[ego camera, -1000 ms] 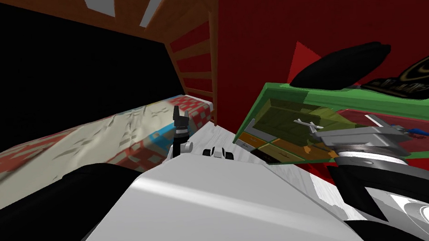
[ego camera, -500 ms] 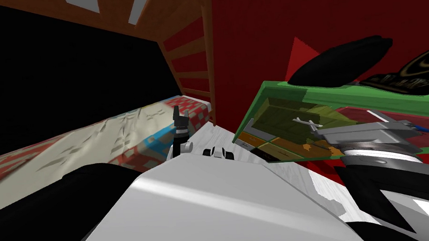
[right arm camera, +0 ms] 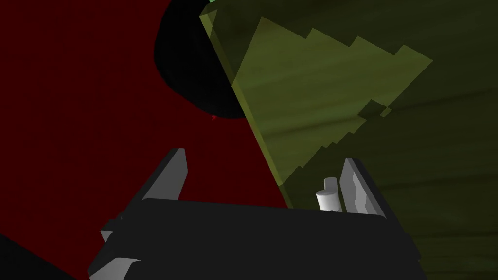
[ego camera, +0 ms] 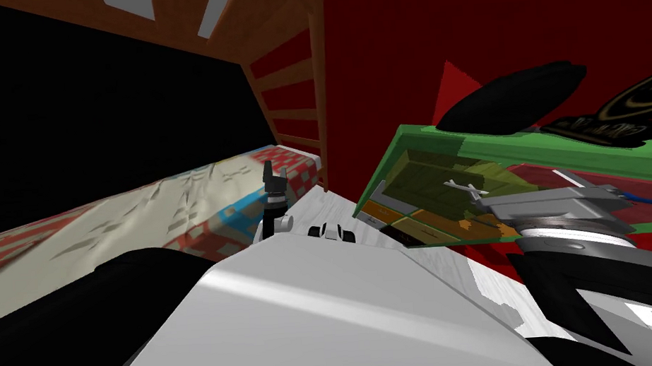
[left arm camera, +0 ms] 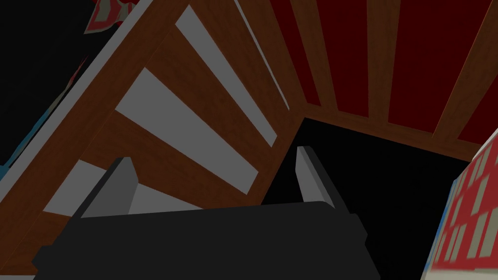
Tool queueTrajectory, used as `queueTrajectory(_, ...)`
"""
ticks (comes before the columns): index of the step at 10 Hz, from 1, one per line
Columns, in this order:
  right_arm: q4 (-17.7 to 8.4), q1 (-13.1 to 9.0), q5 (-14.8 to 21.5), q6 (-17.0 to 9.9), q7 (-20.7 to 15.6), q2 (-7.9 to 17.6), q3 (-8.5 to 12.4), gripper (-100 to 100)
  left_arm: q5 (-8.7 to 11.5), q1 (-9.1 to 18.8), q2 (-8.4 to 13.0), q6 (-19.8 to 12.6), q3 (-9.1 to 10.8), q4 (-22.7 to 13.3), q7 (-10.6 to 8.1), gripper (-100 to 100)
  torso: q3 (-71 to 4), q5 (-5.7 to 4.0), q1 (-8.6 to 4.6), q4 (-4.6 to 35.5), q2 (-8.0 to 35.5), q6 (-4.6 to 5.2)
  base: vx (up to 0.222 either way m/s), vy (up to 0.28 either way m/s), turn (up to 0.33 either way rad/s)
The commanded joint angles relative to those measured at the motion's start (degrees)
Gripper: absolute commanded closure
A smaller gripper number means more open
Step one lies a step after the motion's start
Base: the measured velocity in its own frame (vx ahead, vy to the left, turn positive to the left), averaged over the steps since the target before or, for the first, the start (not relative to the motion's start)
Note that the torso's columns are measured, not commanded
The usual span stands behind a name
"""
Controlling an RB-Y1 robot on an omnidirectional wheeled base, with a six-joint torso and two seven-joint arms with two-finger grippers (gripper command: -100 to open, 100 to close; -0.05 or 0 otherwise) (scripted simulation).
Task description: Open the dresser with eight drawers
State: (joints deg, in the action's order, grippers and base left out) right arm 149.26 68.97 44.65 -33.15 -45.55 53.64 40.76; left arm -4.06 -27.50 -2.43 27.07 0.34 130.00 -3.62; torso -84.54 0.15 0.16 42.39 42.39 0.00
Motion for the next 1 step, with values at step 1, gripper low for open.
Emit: queueTrajectory(1, -0.03, 0.04, -0.02, 0.02, -0.01, 0.00, -0.06, 0, 0.00, 0.00, 0.00, 0.00, 0.00, 0.00, 0.00, 0, -0.01, -0.03, -0.03, -0.02, -0.02, 0.00, 0.000, 0.000, 0.000)
